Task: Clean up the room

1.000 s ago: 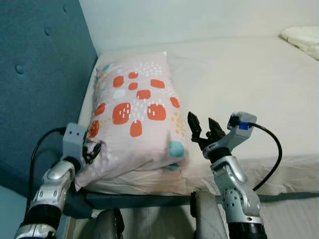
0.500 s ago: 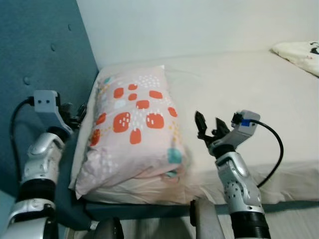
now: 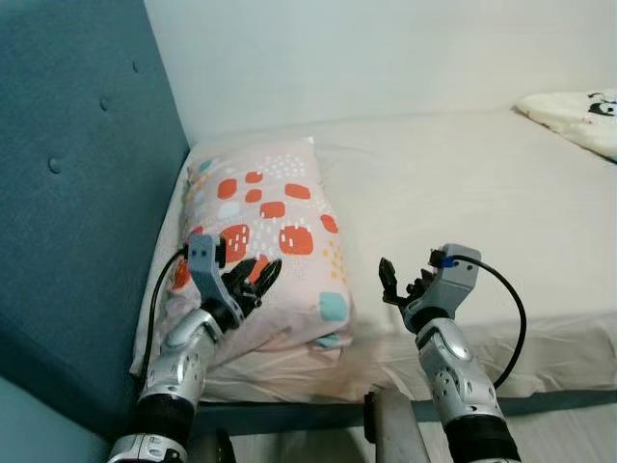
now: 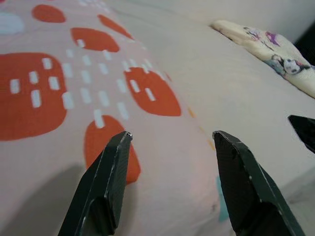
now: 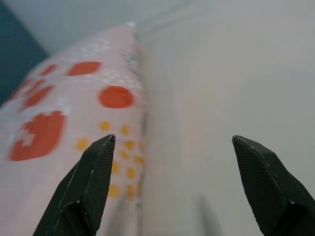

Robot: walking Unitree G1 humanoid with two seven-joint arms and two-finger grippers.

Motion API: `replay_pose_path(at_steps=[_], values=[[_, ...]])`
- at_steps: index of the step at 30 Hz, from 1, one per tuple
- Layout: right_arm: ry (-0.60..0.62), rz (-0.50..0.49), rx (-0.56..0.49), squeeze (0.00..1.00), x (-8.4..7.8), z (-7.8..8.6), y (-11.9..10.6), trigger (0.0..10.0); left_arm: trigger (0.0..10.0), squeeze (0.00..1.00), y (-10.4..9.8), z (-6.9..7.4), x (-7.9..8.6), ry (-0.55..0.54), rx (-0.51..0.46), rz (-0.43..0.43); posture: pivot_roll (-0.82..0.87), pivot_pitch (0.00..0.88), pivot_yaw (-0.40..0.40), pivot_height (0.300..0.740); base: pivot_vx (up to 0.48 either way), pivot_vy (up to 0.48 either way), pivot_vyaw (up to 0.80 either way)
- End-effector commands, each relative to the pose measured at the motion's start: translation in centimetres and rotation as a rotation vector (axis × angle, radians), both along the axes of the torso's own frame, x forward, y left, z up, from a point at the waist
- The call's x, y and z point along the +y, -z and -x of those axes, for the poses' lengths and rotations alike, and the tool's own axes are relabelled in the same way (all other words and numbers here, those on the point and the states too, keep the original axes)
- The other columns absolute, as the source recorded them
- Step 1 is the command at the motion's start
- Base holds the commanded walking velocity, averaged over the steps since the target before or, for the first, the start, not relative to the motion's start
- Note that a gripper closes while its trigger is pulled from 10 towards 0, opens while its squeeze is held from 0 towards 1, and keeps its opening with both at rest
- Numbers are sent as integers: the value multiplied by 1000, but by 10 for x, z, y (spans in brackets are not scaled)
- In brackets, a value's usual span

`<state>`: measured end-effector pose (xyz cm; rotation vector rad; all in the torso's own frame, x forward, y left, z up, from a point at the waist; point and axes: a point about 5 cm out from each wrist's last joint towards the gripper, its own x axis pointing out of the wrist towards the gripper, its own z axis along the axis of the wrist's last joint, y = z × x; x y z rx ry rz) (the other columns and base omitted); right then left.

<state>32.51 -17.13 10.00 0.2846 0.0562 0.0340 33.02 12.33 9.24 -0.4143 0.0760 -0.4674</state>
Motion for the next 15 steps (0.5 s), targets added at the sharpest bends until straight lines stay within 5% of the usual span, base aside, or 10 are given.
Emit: replay_pose_path(at_steps=[1,15], values=[[-25,-5,10,0,6,2,6,10000,10000,0,5,1,1,-15,19,-9,-16,30,33,550,0,0,0],[-100,3,204,0,21,13,59,10000,10000,0,34,5,5,-48,130,-107,-5,0,13,601,0,0,0]])
